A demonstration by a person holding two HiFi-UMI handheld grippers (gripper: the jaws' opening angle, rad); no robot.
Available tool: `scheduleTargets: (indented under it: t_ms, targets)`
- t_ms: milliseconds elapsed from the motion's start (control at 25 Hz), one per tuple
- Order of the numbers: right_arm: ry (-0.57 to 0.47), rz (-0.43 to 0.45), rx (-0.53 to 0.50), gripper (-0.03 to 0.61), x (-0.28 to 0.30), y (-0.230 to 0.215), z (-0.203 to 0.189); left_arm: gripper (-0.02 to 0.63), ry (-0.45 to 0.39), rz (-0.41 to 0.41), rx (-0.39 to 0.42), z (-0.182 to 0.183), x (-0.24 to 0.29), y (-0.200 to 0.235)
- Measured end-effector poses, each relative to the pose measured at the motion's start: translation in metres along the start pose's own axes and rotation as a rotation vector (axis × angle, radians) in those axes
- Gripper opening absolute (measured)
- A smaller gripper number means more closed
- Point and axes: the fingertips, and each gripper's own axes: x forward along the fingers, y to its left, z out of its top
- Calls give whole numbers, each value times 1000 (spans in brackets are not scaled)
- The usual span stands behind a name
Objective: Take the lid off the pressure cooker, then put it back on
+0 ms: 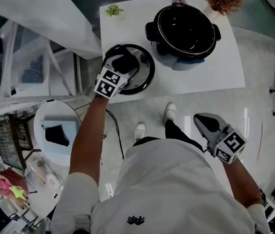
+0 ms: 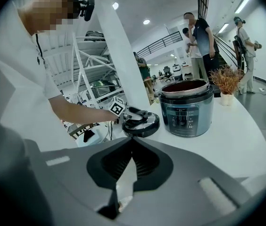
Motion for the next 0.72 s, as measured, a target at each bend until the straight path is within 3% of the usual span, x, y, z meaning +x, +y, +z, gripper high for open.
scheduleTargets:
  t_ms: [720]
  targets:
    - [19,-13,29,11,-1,-2,-10,290,0,16,10,-21,14,-5]
